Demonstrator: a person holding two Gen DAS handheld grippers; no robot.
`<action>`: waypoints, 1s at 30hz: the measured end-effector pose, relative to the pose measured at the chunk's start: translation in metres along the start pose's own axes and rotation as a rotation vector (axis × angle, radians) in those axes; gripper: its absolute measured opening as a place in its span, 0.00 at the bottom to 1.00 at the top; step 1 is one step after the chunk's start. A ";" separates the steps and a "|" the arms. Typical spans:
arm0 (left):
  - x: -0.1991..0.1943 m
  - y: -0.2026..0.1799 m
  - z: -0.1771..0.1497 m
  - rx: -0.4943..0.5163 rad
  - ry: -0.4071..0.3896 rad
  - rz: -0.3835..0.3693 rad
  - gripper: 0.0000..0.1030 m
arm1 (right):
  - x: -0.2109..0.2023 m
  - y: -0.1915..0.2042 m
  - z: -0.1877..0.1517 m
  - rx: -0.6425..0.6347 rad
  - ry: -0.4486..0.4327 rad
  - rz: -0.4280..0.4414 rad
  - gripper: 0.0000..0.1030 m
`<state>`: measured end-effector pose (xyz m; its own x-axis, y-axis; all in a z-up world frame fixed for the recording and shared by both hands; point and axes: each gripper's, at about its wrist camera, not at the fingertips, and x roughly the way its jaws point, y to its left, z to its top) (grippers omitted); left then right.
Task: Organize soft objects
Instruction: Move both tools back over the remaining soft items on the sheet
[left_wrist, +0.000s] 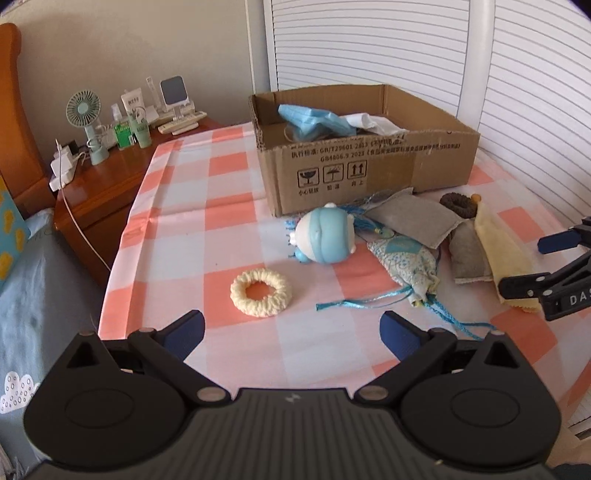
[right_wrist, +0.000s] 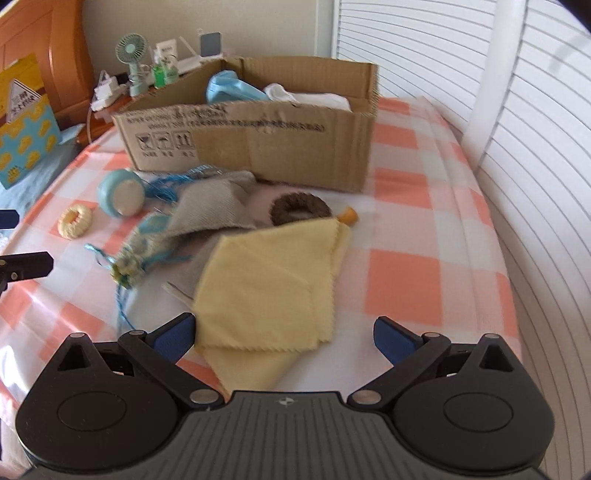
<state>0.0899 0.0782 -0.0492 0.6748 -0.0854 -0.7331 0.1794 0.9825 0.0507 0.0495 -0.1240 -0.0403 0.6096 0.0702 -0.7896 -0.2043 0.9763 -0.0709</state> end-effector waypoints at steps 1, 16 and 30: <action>0.004 0.001 -0.002 0.000 0.011 0.002 0.98 | 0.000 -0.003 -0.003 -0.002 0.010 -0.017 1.00; 0.026 0.016 -0.028 -0.070 -0.010 -0.037 1.00 | -0.005 -0.007 -0.027 -0.011 -0.046 -0.066 1.00; 0.046 0.027 -0.009 -0.047 -0.036 -0.054 1.00 | -0.005 -0.007 -0.030 -0.003 -0.072 -0.070 1.00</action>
<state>0.1193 0.1023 -0.0880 0.6907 -0.1439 -0.7086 0.1834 0.9828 -0.0209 0.0244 -0.1374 -0.0541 0.6757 0.0161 -0.7370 -0.1614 0.9787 -0.1266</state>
